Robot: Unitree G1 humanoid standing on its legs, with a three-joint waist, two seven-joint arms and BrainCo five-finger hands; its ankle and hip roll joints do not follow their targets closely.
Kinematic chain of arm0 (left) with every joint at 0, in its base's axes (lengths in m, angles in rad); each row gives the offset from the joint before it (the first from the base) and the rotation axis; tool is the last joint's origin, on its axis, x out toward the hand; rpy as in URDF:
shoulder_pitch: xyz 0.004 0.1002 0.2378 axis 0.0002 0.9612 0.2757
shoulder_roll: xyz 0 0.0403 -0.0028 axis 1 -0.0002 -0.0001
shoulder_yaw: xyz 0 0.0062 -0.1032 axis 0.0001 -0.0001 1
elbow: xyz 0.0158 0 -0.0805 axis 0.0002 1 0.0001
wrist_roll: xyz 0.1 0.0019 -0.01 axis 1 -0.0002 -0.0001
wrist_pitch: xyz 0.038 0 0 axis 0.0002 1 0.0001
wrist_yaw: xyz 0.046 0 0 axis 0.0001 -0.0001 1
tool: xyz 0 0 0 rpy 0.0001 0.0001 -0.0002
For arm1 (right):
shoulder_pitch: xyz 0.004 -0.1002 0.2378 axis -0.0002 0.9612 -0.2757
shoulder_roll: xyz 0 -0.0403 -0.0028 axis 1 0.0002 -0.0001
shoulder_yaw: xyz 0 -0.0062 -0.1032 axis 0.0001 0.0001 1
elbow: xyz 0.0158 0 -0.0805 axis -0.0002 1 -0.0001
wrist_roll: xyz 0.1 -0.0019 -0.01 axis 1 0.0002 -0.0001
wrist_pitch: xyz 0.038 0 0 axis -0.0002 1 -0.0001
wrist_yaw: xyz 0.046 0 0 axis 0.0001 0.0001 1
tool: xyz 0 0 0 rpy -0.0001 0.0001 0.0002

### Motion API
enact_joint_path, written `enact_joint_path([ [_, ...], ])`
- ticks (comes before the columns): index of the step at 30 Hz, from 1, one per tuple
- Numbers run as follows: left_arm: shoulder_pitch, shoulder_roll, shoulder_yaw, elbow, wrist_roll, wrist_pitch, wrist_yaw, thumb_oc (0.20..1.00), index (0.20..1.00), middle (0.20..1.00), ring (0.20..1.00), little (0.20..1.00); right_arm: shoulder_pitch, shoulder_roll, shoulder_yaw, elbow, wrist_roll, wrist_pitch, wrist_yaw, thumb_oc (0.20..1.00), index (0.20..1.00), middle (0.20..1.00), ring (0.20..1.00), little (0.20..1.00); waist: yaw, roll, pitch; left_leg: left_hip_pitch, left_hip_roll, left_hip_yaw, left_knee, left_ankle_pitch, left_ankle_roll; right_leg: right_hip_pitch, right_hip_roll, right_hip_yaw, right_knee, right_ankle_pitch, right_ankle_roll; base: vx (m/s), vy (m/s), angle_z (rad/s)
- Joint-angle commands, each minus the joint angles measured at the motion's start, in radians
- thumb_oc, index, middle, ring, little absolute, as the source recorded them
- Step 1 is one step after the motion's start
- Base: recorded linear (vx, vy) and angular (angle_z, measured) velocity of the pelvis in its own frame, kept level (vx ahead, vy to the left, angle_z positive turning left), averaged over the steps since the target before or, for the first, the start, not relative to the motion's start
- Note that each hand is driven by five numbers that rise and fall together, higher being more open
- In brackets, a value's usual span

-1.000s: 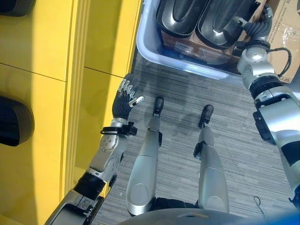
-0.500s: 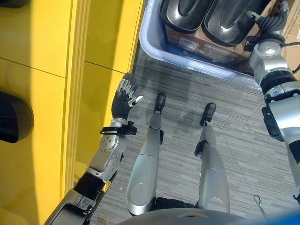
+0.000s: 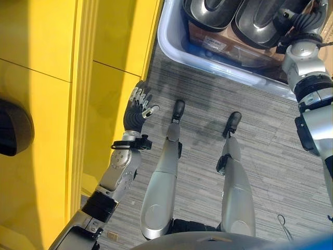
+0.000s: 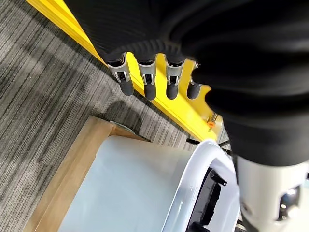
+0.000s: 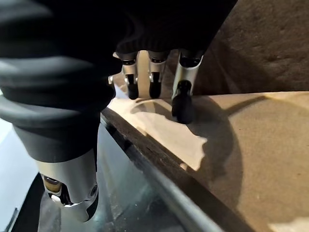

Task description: Move parts from the plastic box to the shelf.

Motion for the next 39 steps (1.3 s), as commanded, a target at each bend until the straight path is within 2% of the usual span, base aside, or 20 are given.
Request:
enact_joint_path([
  [1, 0.027, 0.048, -0.013, -0.13, 0.031, -0.056, -0.005, 1.0, 1.0, 1.0, 1.0, 1.0, 0.011, 0.008, 0.069, 0.003, -0.052, 0.025, 0.063, 0.2, 0.2, 0.2, 0.2, 0.2, 0.047, 0.033, -0.021, -0.045, 0.017, -0.019, 0.019, -0.069, 0.011, 0.102, -0.074, 0.007, 0.149, -0.221, 0.073, 0.0, -0.005, 0.1],
  [15, 0.034, 0.041, -0.003, -0.125, 0.035, -0.05, -0.018, 1.0, 1.0, 1.0, 1.0, 1.0, 0.046, -0.005, 0.082, 0.04, -0.11, 0.065, 0.104, 0.2, 0.2, 0.2, 0.2, 0.2, 0.071, 0.044, -0.021, -0.046, 0.003, -0.03, 0.017, -0.064, 0.015, 0.114, -0.078, -0.011, 0.145, -0.224, 0.073, 0.0, 0.009, 0.03],
  [27, 0.017, 0.028, -0.023, -0.106, 0.022, -0.039, -0.032, 1.0, 1.0, 1.0, 1.0, 1.0, 0.107, -0.017, 0.007, 0.028, -0.067, 0.058, 0.099, 0.2, 0.2, 0.2, 0.2, 0.2, 0.056, 0.042, -0.021, 0.012, 0.016, -0.02, 0.009, -0.062, 0.012, 0.157, -0.078, -0.003, 0.143, -0.223, 0.07, -0.02, 0.001, -0.02],
  [31, 0.015, 0.029, -0.017, -0.095, 0.016, -0.04, -0.044, 1.0, 1.0, 1.0, 1.0, 1.0, 0.153, -0.019, -0.013, -0.017, -0.044, 0.033, 0.103, 0.2, 0.2, 0.2, 0.2, 0.2, 0.045, 0.031, -0.021, 0.059, 0.026, -0.013, 0.003, -0.059, 0.008, 0.193, -0.076, -0.002, 0.142, -0.221, 0.071, -0.04, -0.008, -0.01],
  [35, 0.013, 0.033, 0.001, -0.067, 0.011, -0.035, -0.054, 1.0, 1.0, 1.0, 1.0, 1.0, 0.237, -0.002, -0.053, -0.127, 0.014, -0.027, 0.103, 0.2, 0.2, 0.2, 0.2, 0.2, 0.012, -0.005, -0.021, 0.159, 0.047, -0.003, -0.016, -0.053, 0.002, 0.278, -0.072, 0.001, 0.126, -0.215, 0.069, -0.04, -0.031, 0.01],
  [39, 0.013, 0.044, 0.016, -0.06, 0.0, -0.031, -0.069, 1.0, 1.0, 1.0, 1.0, 1.0, 0.274, 0.007, -0.073, -0.202, 0.031, -0.052, 0.106, 0.2, 0.2, 0.2, 0.2, 0.2, -0.003, -0.024, -0.021, 0.236, 0.062, 0.002, -0.04, -0.038, -0.002, 0.345, -0.073, -0.002, 0.106, -0.201, 0.07, -0.03, -0.025, -0.01],
])
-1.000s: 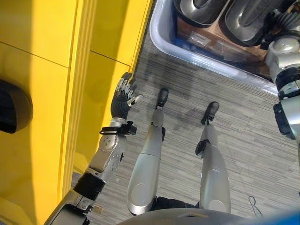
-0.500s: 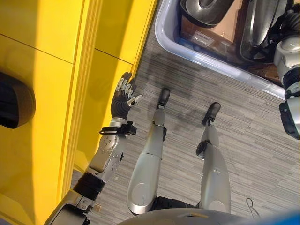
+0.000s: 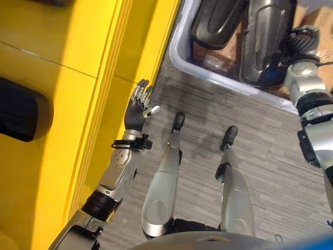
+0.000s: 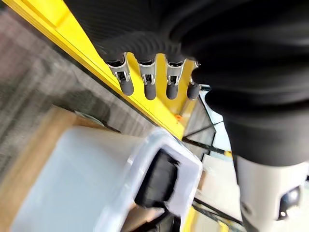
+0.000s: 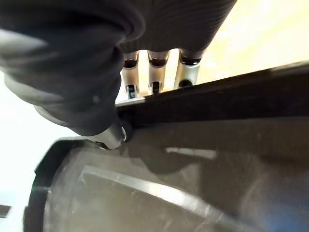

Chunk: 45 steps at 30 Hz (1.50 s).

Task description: Move parts from the plastic box to the shelf.

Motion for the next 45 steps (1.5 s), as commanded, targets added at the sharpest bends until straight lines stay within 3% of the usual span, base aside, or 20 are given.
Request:
enact_joint_path([
  [1, 0.022, 0.042, 0.017, -0.062, -0.001, -0.034, -0.03, 1.0, 1.0, 1.0, 1.0, 1.0, 0.061, 0.019, 0.028, -0.072, 0.021, -0.074, 0.015, 0.2, 0.2, 0.2, 0.2, 0.2, -0.002, -0.023, -0.014, 0.033, 0.068, 0.007, -0.031, -0.043, -0.004, 0.156, -0.066, 0.005, 0.078, -0.184, 0.071, 0.0, 0.0, 0.0],
  [11, 0.108, 0.077, 0.084, -0.045, -0.012, -0.011, -0.067, 1.0, 1.0, 1.0, 1.0, 1.0, 0.208, 0.053, -0.04, -0.294, 0.021, -0.115, 0.014, 0.2, 0.2, 0.2, 0.2, 0.2, -0.035, -0.077, -0.14, 0.161, 0.103, 0.031, -0.098, -0.03, -0.017, 0.251, -0.06, 0.005, 0.015, -0.157, 0.076, 0.01, -0.024, -0.03],
  [24, 0.163, 0.121, 0.133, -0.056, 0.0, 0.015, -0.106, 1.0, 1.0, 1.0, 1.0, 1.0, 0.311, 0.048, -0.052, -0.458, -0.041, -0.108, 0.029, 0.2, 0.2, 0.2, 0.2, 0.2, -0.067, -0.11, -0.254, 0.261, 0.129, 0.057, -0.12, -0.044, -0.019, 0.322, -0.06, 0.023, 0.007, -0.163, 0.077, 0.02, -0.012, -0.06],
  [25, 0.176, 0.12, 0.147, -0.066, -0.007, 0.021, -0.112, 1.0, 1.0, 1.0, 1.0, 1.0, 0.367, 0.067, -0.068, -0.496, -0.025, -0.11, 0.049, 0.2, 0.2, 0.2, 0.2, 0.2, -0.075, -0.115, -0.286, 0.288, 0.132, 0.061, -0.13, -0.047, -0.02, 0.34, -0.061, 0.021, 0.011, -0.167, 0.078, 0.04, -0.006, 0.0],
  [32, 0.199, 0.117, 0.172, -0.073, -0.004, 0.036, -0.12, 1.0, 1.0, 1.0, 1.0, 1.0, 0.469, 0.122, -0.1, -0.576, 0.001, -0.113, 0.066, 0.2, 0.2, 0.2, 0.2, 0.2, -0.087, -0.119, -0.336, 0.343, 0.137, 0.072, -0.155, -0.049, -0.023, 0.375, -0.057, 0.034, 0.01, -0.177, 0.077, 0.02, -0.005, -0.03],
  [37, 0.211, 0.104, 0.19, -0.058, 0.005, 0.049, -0.121, 1.0, 1.0, 1.0, 1.0, 1.0, 0.543, 0.178, -0.112, -0.634, 0.049, -0.117, 0.093, 0.2, 0.2, 0.2, 0.2, 0.2, -0.093, -0.122, -0.376, 0.393, 0.156, 0.072, -0.174, -0.045, -0.028, 0.399, -0.042, 0.039, 0.052, -0.224, 0.066, 0.02, -0.043, -0.04],
  [39, 0.218, 0.094, 0.204, -0.053, 0.008, 0.055, -0.113, 1.0, 1.0, 1.0, 1.0, 1.0, 0.556, 0.208, -0.104, -0.644, 0.066, -0.113, 0.107, 0.2, 0.2, 0.2, 0.2, 0.2, -0.086, -0.125, -0.392, 0.418, 0.174, 0.061, -0.165, -0.049, -0.031, 0.412, -0.018, 0.044, 0.105, -0.272, 0.052, -0.01, -0.172, 0.03],
  [40, 0.221, 0.085, 0.22, -0.032, -0.001, 0.055, -0.106, 1.0, 1.0, 1.0, 1.0, 1.0, 0.53, 0.21, -0.084, -0.626, 0.041, -0.104, 0.104, 0.2, 0.2, 0.2, 0.2, 0.2, -0.076, -0.132, -0.395, 0.433, 0.198, 0.047, -0.15, -0.047, -0.038, 0.417, 0.017, 0.046, 0.151, -0.317, 0.031, -0.04, -0.184, 0.03],
  [45, 0.257, 0.066, 0.257, -0.049, -0.015, 0.056, -0.096, 1.0, 1.0, 1.0, 1.0, 1.0, 0.436, 0.221, -0.047, -0.58, 0.073, -0.109, 0.108, 0.2, 0.2, 0.2, 0.2, 0.2, -0.043, -0.137, -0.373, 0.448, 0.246, 0.036, -0.146, -0.013, -0.051, 0.408, 0.071, 0.043, 0.204, -0.356, -0.008, -0.06, -0.173, -0.03],
])
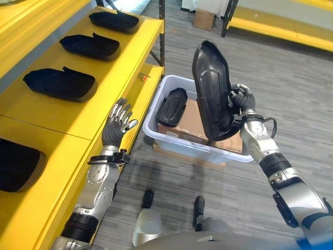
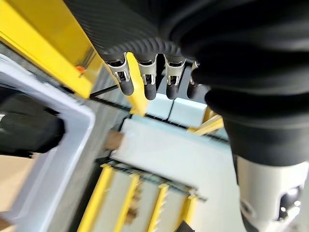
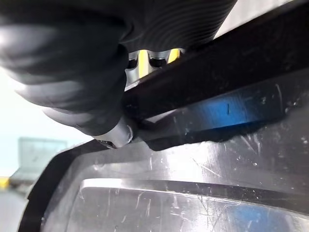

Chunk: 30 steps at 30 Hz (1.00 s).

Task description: Move parts from the plastic box to the shelf.

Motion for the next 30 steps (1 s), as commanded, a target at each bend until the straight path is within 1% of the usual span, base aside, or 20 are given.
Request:
enact_joint_path([
  [1, 0.039, 0.041, 0.015, -0.037, -0.006, -0.033, 0.007, 1.0, 1.0, 1.0, 1.0, 1.0, -0.127, 0.003, -0.007, -0.001, 0.032, -0.069, 0.001, 0.2, 0.2, 0.2, 0.2, 0.2, 0.024, -0.014, -0.036, -0.041, 0.095, -0.001, 0.003, 0.037, 0.002, 0.009, -0.062, 0.017, 0.211, -0.244, 0.048, -0.08, -0.169, -0.12],
  [4, 0.079, 0.032, 0.05, -0.065, -0.016, -0.035, 0.014, 1.0, 1.0, 1.0, 1.0, 1.0, -0.195, -0.024, 0.014, -0.01, 0.025, -0.08, -0.01, 0.2, 0.2, 0.2, 0.2, 0.2, 0.05, 0.007, -0.006, -0.084, 0.128, -0.037, -0.027, 0.134, -0.026, -0.021, -0.015, -0.015, 0.217, -0.26, 0.018, -0.21, -0.192, 0.04],
  [5, 0.083, 0.03, 0.064, -0.073, -0.016, -0.038, 0.017, 1.0, 1.0, 1.0, 1.0, 1.0, -0.232, -0.061, 0.018, -0.016, 0.016, -0.087, -0.022, 0.2, 0.2, 0.2, 0.2, 0.2, 0.059, 0.031, 0.022, -0.132, 0.132, -0.049, -0.061, 0.221, -0.037, -0.057, -0.004, -0.05, 0.232, -0.265, 0.0, -0.3, -0.162, 0.24],
  [7, 0.085, 0.025, 0.062, -0.068, -0.014, -0.038, 0.015, 1.0, 1.0, 1.0, 1.0, 1.0, -0.233, -0.068, 0.013, -0.015, 0.022, -0.093, -0.025, 0.2, 0.2, 0.2, 0.2, 0.2, 0.059, 0.039, 0.026, -0.155, 0.128, -0.03, -0.075, 0.239, -0.035, -0.069, -0.014, -0.078, 0.242, -0.27, -0.006, -0.15, -0.075, 0.64],
  [9, 0.082, 0.014, 0.053, -0.051, -0.021, -0.034, 0.01, 1.0, 1.0, 1.0, 1.0, 1.0, -0.199, -0.086, -0.007, -0.018, 0.018, -0.094, -0.03, 0.2, 0.2, 0.2, 0.2, 0.2, 0.047, 0.05, 0.035, -0.176, 0.129, 0.069, -0.082, 0.262, -0.028, -0.068, -0.043, -0.136, 0.247, -0.279, -0.015, -0.08, -0.052, 1.51],
  [10, 0.071, 0.009, 0.041, -0.037, -0.021, -0.032, 0.006, 1.0, 1.0, 1.0, 1.0, 1.0, -0.174, -0.09, -0.024, -0.025, 0.015, -0.097, -0.036, 0.2, 0.2, 0.2, 0.2, 0.2, 0.039, 0.055, 0.042, -0.189, 0.138, 0.142, -0.078, 0.264, -0.026, -0.058, -0.061, -0.172, 0.234, -0.273, -0.012, -0.11, -0.111, 1.99],
  [11, 0.042, -0.003, 0.017, -0.018, -0.016, -0.036, 0.003, 1.0, 1.0, 1.0, 1.0, 1.0, -0.139, -0.095, -0.05, -0.037, -0.01, -0.098, -0.059, 0.2, 0.2, 0.2, 0.2, 0.2, 0.026, 0.062, 0.05, -0.163, 0.152, 0.183, -0.027, 0.243, -0.045, -0.042, -0.104, -0.225, 0.235, -0.273, -0.006, -0.13, -0.105, 2.1],
  [12, 0.045, -0.009, 0.016, -0.023, -0.016, -0.041, 0.004, 1.0, 1.0, 1.0, 1.0, 1.0, -0.136, -0.093, -0.052, -0.04, -0.014, -0.1, -0.066, 0.2, 0.2, 0.2, 0.2, 0.2, 0.024, 0.064, 0.05, -0.15, 0.16, 0.159, 0.037, 0.209, -0.037, -0.046, -0.115, -0.235, 0.237, -0.264, -0.009, -0.19, -0.048, 1.5],
  [13, 0.048, -0.028, 0.006, -0.038, -0.029, -0.041, 0.006, 1.0, 1.0, 1.0, 1.0, 1.0, -0.125, -0.062, -0.056, -0.039, -0.01, -0.108, -0.076, 0.2, 0.2, 0.2, 0.2, 0.2, 0.033, 0.065, 0.044, -0.094, 0.165, 0.106, 0.125, 0.132, -0.02, -0.056, -0.152, -0.283, 0.238, -0.25, -0.016, -0.18, 0.056, 1.55],
  [14, 0.047, -0.03, 0.004, -0.047, -0.028, -0.037, 0.002, 1.0, 1.0, 1.0, 1.0, 1.0, -0.126, -0.053, -0.058, -0.04, -0.005, -0.107, -0.079, 0.2, 0.2, 0.2, 0.2, 0.2, 0.022, 0.069, 0.038, -0.039, 0.162, 0.09, 0.129, 0.075, -0.012, -0.056, -0.168, -0.31, 0.25, -0.247, -0.012, -0.13, 0.057, 1.14],
  [15, 0.048, -0.03, 0.004, -0.048, -0.028, -0.037, 0.002, 1.0, 1.0, 1.0, 1.0, 1.0, -0.126, -0.053, -0.057, -0.04, -0.005, -0.107, -0.079, 0.2, 0.2, 0.2, 0.2, 0.2, 0.021, 0.069, 0.04, -0.036, 0.162, 0.09, 0.127, 0.074, -0.012, -0.055, -0.168, -0.31, 0.251, -0.248, -0.011, -0.04, 0.089, 1.21],
  [16, 0.049, -0.031, 0.004, -0.049, -0.028, -0.037, 0.002, 1.0, 1.0, 1.0, 1.0, 1.0, -0.123, -0.047, -0.055, -0.044, -0.005, -0.106, -0.081, 0.2, 0.2, 0.2, 0.2, 0.2, 0.01, 0.075, 0.028, 0.001, 0.161, 0.107, 0.098, 0.043, -0.012, -0.063, -0.172, -0.32, 0.26, -0.247, -0.006, -0.03, 0.129, 0.89],
  [17, 0.048, -0.029, 0.003, -0.05, -0.029, -0.035, 0.004, 1.0, 1.0, 1.0, 1.0, 1.0, -0.114, -0.047, -0.057, -0.052, -0.003, -0.103, -0.085, 0.2, 0.2, 0.2, 0.2, 0.2, 0.0, 0.084, 0.023, 0.015, 0.164, 0.133, 0.053, 0.049, -0.011, -0.07, -0.186, -0.333, 0.276, -0.241, -0.001, 0.0, 0.176, 0.9],
  [18, 0.055, -0.03, 0.006, -0.052, -0.028, -0.032, 0.001, 1.0, 1.0, 1.0, 1.0, 1.0, -0.107, -0.045, -0.059, -0.056, -0.002, -0.1, -0.082, 0.2, 0.2, 0.2, 0.2, 0.2, -0.004, 0.088, 0.014, 0.015, 0.152, 0.133, 0.021, 0.045, -0.01, -0.071, -0.191, -0.334, 0.279, -0.234, 0.006, 0.03, 0.26, 0.74],
  [19, 0.071, -0.028, 0.011, -0.063, -0.026, -0.032, -0.004, 1.0, 1.0, 1.0, 1.0, 1.0, -0.097, -0.029, -0.061, -0.056, -0.004, -0.097, -0.08, 0.2, 0.2, 0.2, 0.2, 0.2, -0.004, 0.091, -0.002, 0.022, 0.139, 0.147, 0.005, -0.001, -0.007, -0.071, -0.206, -0.325, 0.283, -0.213, 0.023, 0.07, 0.234, 0.58],
  [21, 0.081, -0.024, 0.017, -0.066, -0.025, -0.033, -0.008, 1.0, 1.0, 1.0, 1.0, 1.0, -0.092, -0.024, -0.067, -0.056, 0.0, -0.099, -0.078, 0.2, 0.2, 0.2, 0.2, 0.2, 0.001, 0.091, -0.006, 0.025, 0.128, 0.15, 0.009, -0.016, -0.001, -0.065, -0.219, -0.326, 0.278, -0.195, 0.036, 0.03, 0.177, 0.37],
  [22, 0.078, -0.022, 0.016, -0.068, -0.028, -0.034, -0.008, 1.0, 1.0, 1.0, 1.0, 1.0, -0.081, -0.012, -0.075, -0.059, 0.0, -0.099, -0.078, 0.2, 0.2, 0.2, 0.2, 0.2, 0.007, 0.089, -0.007, 0.022, 0.114, 0.15, 0.013, -0.028, 0.002, -0.056, -0.242, -0.338, 0.272, -0.175, 0.049, 0.02, 0.2, 0.29],
  [23, 0.076, -0.013, 0.017, -0.063, -0.024, -0.033, -0.012, 1.0, 1.0, 1.0, 1.0, 1.0, -0.076, -0.006, -0.082, -0.052, -0.004, -0.096, -0.077, 0.2, 0.2, 0.2, 0.2, 0.2, 0.014, 0.082, -0.017, 0.022, 0.097, 0.145, 0.012, -0.048, 0.007, -0.044, -0.263, -0.345, 0.271, -0.157, 0.062, 0.07, 0.37, 0.21],
  [24, 0.074, -0.002, 0.021, -0.059, -0.01, -0.032, -0.005, 1.0, 1.0, 1.0, 1.0, 1.0, -0.066, 0.011, -0.089, -0.048, -0.017, -0.083, -0.076, 0.2, 0.2, 0.2, 0.2, 0.2, 0.028, 0.064, -0.028, 0.032, 0.064, 0.136, 0.018, -0.079, 0.02, -0.011, -0.293, -0.357, 0.243, -0.122, 0.091, 0.09, 0.324, 0.38],
  [30, 0.083, 0.002, 0.03, -0.065, 0.01, -0.025, -0.008, 1.0, 1.0, 1.0, 1.0, 1.0, -0.055, 0.045, -0.092, -0.035, -0.024, -0.067, -0.064, 0.2, 0.2, 0.2, 0.2, 0.2, 0.058, 0.027, -0.052, 0.023, 0.006, 0.119, 0.032, -0.122, 0.045, 0.029, -0.33, -0.37, 0.183, -0.064, 0.131, 0.04, 0.16, 0.17],
])
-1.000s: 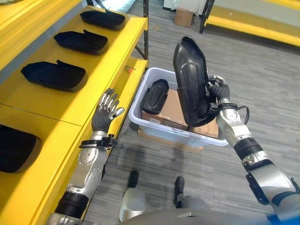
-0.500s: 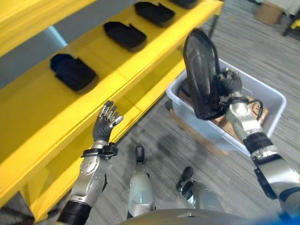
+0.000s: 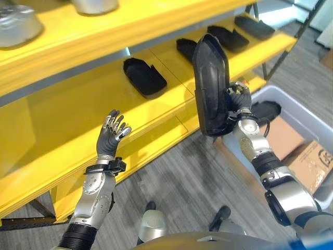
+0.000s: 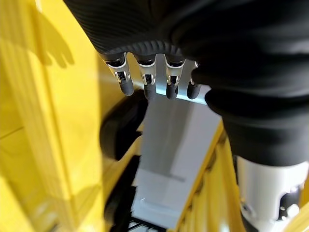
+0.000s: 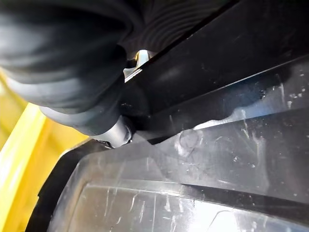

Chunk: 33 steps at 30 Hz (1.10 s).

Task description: Move parts from the plastic box to the shelf.

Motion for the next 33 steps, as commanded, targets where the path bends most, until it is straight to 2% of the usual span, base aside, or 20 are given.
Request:
enact_joint_path([
  [1, 0.009, 0.023, -0.014, -0.092, 0.025, -0.04, -0.022, 1.0, 1.0, 1.0, 1.0, 1.0, -0.077, -0.062, -0.032, -0.015, -0.023, -0.056, 0.002, 0.2, 0.2, 0.2, 0.2, 0.2, -0.004, 0.015, -0.027, -0.076, 0.008, -0.037, -0.052, 0.01, 0.069, 0.077, -0.054, 0.017, 0.033, -0.093, 0.092, 0.03, 0.231, 0.1],
  [4, -0.009, 0.032, -0.02, -0.089, 0.036, -0.047, -0.021, 1.0, 1.0, 1.0, 1.0, 1.0, -0.086, -0.057, -0.038, -0.013, -0.024, -0.056, -0.003, 0.2, 0.2, 0.2, 0.2, 0.2, 0.015, -0.003, -0.021, -0.127, -0.057, -0.063, 0.045, -0.045, 0.091, 0.1, -0.096, 0.017, 0.016, -0.042, 0.113, 0.02, 0.213, 0.2],
  [6, -0.022, 0.04, -0.025, -0.092, 0.045, -0.052, -0.015, 1.0, 1.0, 1.0, 1.0, 1.0, -0.089, -0.048, -0.047, -0.014, -0.024, -0.06, -0.007, 0.2, 0.2, 0.2, 0.2, 0.2, 0.027, -0.009, -0.017, -0.155, -0.105, -0.082, 0.08, -0.066, 0.109, 0.113, -0.126, 0.021, 0.007, 0.016, 0.13, 0.0, 0.236, 0.2],
  [7, -0.023, 0.04, -0.025, -0.092, 0.046, -0.051, -0.015, 1.0, 1.0, 1.0, 1.0, 1.0, -0.089, -0.048, -0.048, -0.013, -0.024, -0.06, -0.007, 0.2, 0.2, 0.2, 0.2, 0.2, 0.026, -0.011, -0.017, -0.158, -0.108, -0.083, 0.083, -0.067, 0.111, 0.113, -0.129, 0.02, 0.007, 0.017, 0.132, 0.0, 0.293, 0.19],
  [8, -0.03, 0.045, -0.023, -0.09, 0.051, -0.053, -0.011, 1.0, 1.0, 1.0, 1.0, 1.0, -0.095, -0.038, -0.055, -0.008, -0.024, -0.061, -0.015, 0.2, 0.2, 0.2, 0.2, 0.2, 0.034, -0.012, -0.016, -0.173, -0.138, -0.095, 0.099, -0.078, 0.125, 0.119, -0.15, 0.024, 0.009, 0.048, 0.138, 0.01, 0.24, 0.49],
  [11, -0.037, 0.056, -0.026, -0.084, 0.063, -0.051, -0.011, 1.0, 1.0, 1.0, 1.0, 1.0, -0.091, -0.022, -0.059, -0.003, -0.023, -0.059, -0.01, 0.2, 0.2, 0.2, 0.2, 0.2, 0.031, -0.01, -0.025, -0.163, -0.176, -0.118, 0.081, -0.079, 0.156, 0.106, -0.179, 0.063, 0.063, 0.08, 0.134, 0.02, 0.276, 0.52],
  [12, -0.048, 0.059, -0.034, -0.08, 0.068, -0.054, -0.009, 1.0, 1.0, 1.0, 1.0, 1.0, -0.087, -0.025, -0.057, -0.005, -0.024, -0.059, -0.008, 0.2, 0.2, 0.2, 0.2, 0.2, 0.018, -0.017, -0.022, -0.169, -0.2, -0.122, 0.071, -0.051, 0.168, 0.088, -0.186, 0.103, 0.068, 0.122, 0.116, -0.03, 0.195, 0.57],
  [13, -0.063, 0.065, -0.041, -0.07, 0.068, -0.06, -0.009, 1.0, 1.0, 1.0, 1.0, 1.0, -0.084, -0.03, -0.052, -0.013, -0.022, -0.058, -0.006, 0.2, 0.2, 0.2, 0.2, 0.2, -0.002, -0.012, -0.024, -0.172, -0.212, -0.142, 0.062, -0.038, 0.174, 0.065, -0.16, 0.192, 0.07, 0.139, 0.104, -0.03, 0.217, 0.56],
  [14, -0.093, 0.07, -0.062, -0.052, 0.064, -0.065, -0.017, 1.0, 1.0, 1.0, 1.0, 1.0, -0.063, -0.042, -0.041, -0.03, -0.012, -0.06, 0.003, 0.2, 0.2, 0.2, 0.2, 0.2, -0.045, 0.006, -0.02, -0.173, -0.233, -0.19, 0.057, -0.026, 0.185, 0.004, -0.036, 0.414, 0.085, 0.105, 0.073, 0.05, 0.196, 0.6],
  [15, -0.108, 0.065, -0.08, -0.04, 0.065, -0.063, -0.022, 1.0, 1.0, 1.0, 1.0, 1.0, -0.053, -0.046, -0.036, -0.037, -0.001, -0.063, 0.005, 0.2, 0.2, 0.2, 0.2, 0.2, -0.06, 0.015, -0.019, -0.171, -0.245, -0.219, 0.049, -0.014, 0.19, -0.02, 0.017, 0.491, 0.113, 0.083, 0.061, 0.08, 0.164, 0.88],
  [16, -0.117, 0.061, -0.086, -0.038, 0.069, -0.061, -0.025, 1.0, 1.0, 1.0, 1.0, 1.0, -0.05, -0.048, -0.033, -0.039, 0.01, -0.064, 0.008, 0.2, 0.2, 0.2, 0.2, 0.2, -0.071, 0.018, -0.018, -0.171, -0.253, -0.238, 0.041, -0.003, 0.194, -0.048, 0.059, 0.533, 0.139, 0.07, 0.052, 0.08, 0.091, 1.3],
  [17, -0.123, 0.059, -0.091, -0.037, 0.068, -0.058, -0.029, 1.0, 1.0, 1.0, 1.0, 1.0, -0.048, -0.049, -0.032, -0.036, 0.02, -0.069, 0.01, 0.2, 0.2, 0.2, 0.2, 0.2, -0.079, 0.022, -0.017, -0.162, -0.254, -0.255, 0.023, 0.008, 0.197, -0.063, 0.114, 0.545, 0.146, 0.014, 0.035, 0.07, 0.035, 1.49],
  [20, -0.129, 0.057, -0.09, -0.036, 0.067, -0.052, -0.026, 1.0, 1.0, 1.0, 1.0, 1.0, -0.066, -0.046, -0.031, -0.01, 0.031, -0.073, 0.006, 0.2, 0.2, 0.2, 0.2, 0.2, -0.083, 0.02, -0.01, -0.142, -0.254, -0.276, -0.011, 0.028, 0.199, -0.113, 0.171, 0.527, 0.157, -0.024, 0.029, 0.05, -0.008, 0.86],
  [22, -0.141, 0.055, -0.09, -0.041, 0.061, -0.054, -0.021, 1.0, 1.0, 1.0, 1.0, 1.0, -0.083, -0.045, -0.024, 0.003, 0.034, -0.076, 0.005, 0.2, 0.2, 0.2, 0.2, 0.2, -0.087, 0.017, -0.003, -0.134, -0.247, -0.281, -0.026, 0.037, 0.191, -0.148, 0.187, 0.509, 0.107, -0.056, 0.031, 0.04, -0.052, 0.07],
  [23, -0.145, 0.049, -0.091, -0.029, 0.056, -0.059, -0.015, 1.0, 1.0, 1.0, 1.0, 1.0, -0.075, -0.042, -0.02, -0.007, 0.037, -0.078, 0.005, 0.2, 0.2, 0.2, 0.2, 0.2, -0.095, 0.013, 0.001, -0.128, -0.25, -0.296, -0.03, 0.039, 0.185, -0.145, 0.2, 0.535, 0.079, -0.061, 0.032, 0.04, -0.055, 0.04],
  [24, -0.145, 0.049, -0.092, -0.028, 0.056, -0.059, -0.015, 1.0, 1.0, 1.0, 1.0, 1.0, -0.074, -0.042, -0.02, -0.008, 0.036, -0.077, 0.005, 0.2, 0.2, 0.2, 0.2, 0.2, -0.096, 0.014, 0.002, -0.126, -0.25, -0.298, -0.031, 0.039, 0.185, -0.141, 0.2, 0.533, 0.077, -0.061, 0.032, 0.06, -0.09, 0.32],
  [26, -0.145, 0.028, -0.094, -0.009, 0.046, -0.063, -0.013, 1.0, 1.0, 1.0, 1.0, 1.0, -0.053, -0.053, -0.016, -0.027, 0.052, -0.076, 0.015, 0.2, 0.2, 0.2, 0.2, 0.2, -0.096, -0.005, -0.015, -0.125, -0.252, -0.305, -0.024, 0.032, 0.172, -0.057, 0.196, 0.538, 0.002, -0.097, 0.031, 0.09, -0.114, 0.43],
  [28, -0.132, 0.023, -0.084, -0.006, 0.036, -0.063, -0.007, 1.0, 1.0, 1.0, 1.0, 1.0, -0.05, -0.059, -0.017, -0.036, 0.051, -0.073, 0.014, 0.2, 0.2, 0.2, 0.2, 0.2, -0.085, -0.006, -0.034, -0.116, -0.237, -0.293, -0.034, 0.027, 0.168, -0.032, 0.184, 0.515, -0.029, -0.087, 0.034, 0.11, -0.139, 0.16],
  [33, -0.123, 0.014, -0.096, -0.007, 0.027, -0.052, -0.011, 1.0, 1.0, 1.0, 1.0, 1.0, -0.02, -0.067, -0.026, -0.049, 0.04, -0.071, 0.015, 0.2, 0.2, 0.2, 0.2, 0.2, -0.069, -0.017, -0.066, -0.108, -0.212, -0.297, -0.041, 0.018, 0.153, 0.014, 0.19, 0.501, -0.068, -0.113, 0.025, 0.06, -0.12, -0.13],
])
